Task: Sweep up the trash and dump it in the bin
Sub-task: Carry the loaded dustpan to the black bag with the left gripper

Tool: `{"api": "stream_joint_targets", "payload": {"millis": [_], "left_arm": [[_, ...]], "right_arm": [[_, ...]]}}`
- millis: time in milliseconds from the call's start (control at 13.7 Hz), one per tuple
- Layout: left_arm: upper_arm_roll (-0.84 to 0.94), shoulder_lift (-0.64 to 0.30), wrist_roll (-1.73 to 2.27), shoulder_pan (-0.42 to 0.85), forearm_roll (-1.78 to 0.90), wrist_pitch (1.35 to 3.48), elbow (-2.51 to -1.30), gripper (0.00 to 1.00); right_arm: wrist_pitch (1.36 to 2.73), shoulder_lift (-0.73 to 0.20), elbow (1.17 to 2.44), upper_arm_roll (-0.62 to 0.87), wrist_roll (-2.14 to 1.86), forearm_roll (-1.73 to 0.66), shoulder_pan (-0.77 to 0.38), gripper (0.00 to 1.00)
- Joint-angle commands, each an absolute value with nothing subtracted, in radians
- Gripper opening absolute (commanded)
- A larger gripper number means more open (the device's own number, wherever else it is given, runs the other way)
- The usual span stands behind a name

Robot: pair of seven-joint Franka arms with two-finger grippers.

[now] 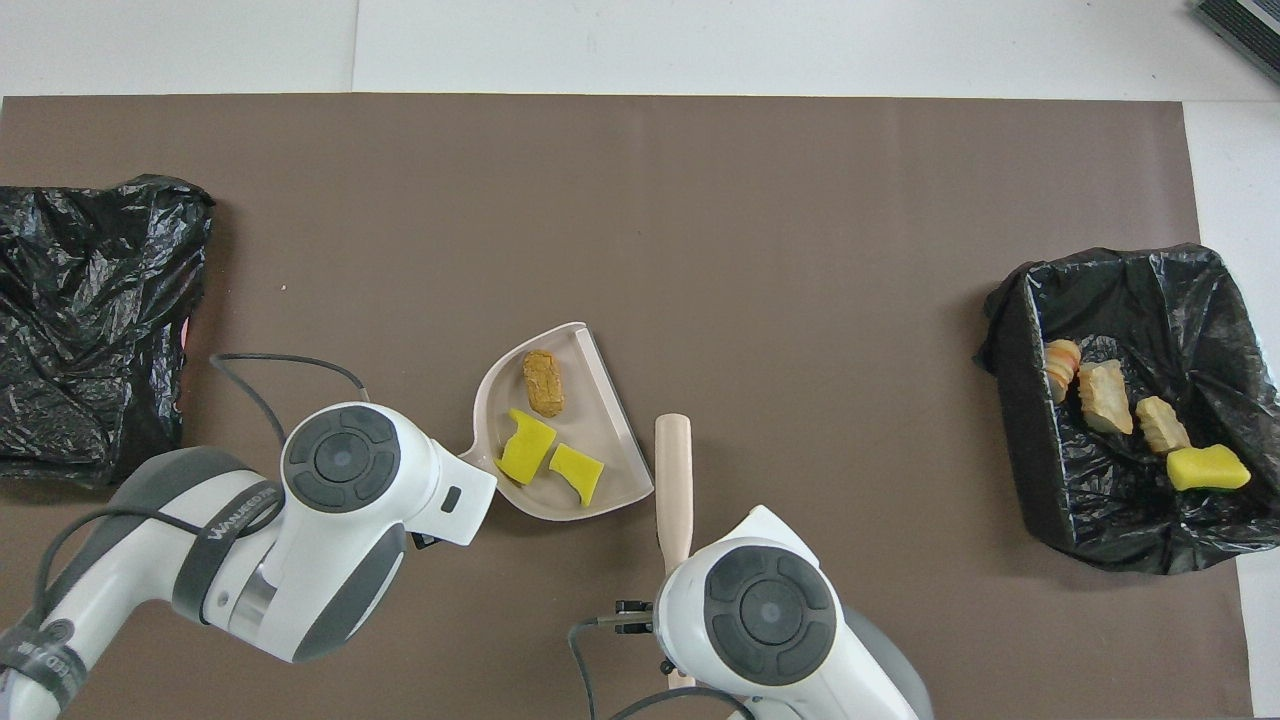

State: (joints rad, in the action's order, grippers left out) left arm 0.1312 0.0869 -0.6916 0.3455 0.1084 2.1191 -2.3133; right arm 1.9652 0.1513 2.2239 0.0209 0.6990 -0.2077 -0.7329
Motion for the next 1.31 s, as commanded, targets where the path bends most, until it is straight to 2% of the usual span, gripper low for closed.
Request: {"api": "stream_joint_targets", "payload": {"millis": [0,219,729,947,1239], "left_arm": [[0.130,0.138,-0.793,0.237,0.117,2.047,-2.268,0.00],[0.130,0.143,-0.986,0.085,0.117,1.918,-2.160,0.00],[0.130,0.066,-1.414,-0.259,0.127,1.704,-1.904,0.00],[0.129,-0.010,-1.612,-0.394,0.156,1.706,-1.778,0.00],[0.127,-0.139,-1.775,-0.556,0.169,1.703,-1.561,0.00]], "right_arm": [[1.993,0.166,2.240,0.021,0.715,-0.173,-0.727,0.00],[2.006,0.155,2.235,0.023,0.715,-0.172,-0.732,0.00],[2.193,0.032,2.241,0.023,0.838,-0.166,-0.922,0.00],[2.258,-0.012,2.255,0.023,0.882,-0.111,-0.962,0.00],[2.250,-0.014,2.264,0.023,0.891,-0.104,-0.977,0.00]]}}
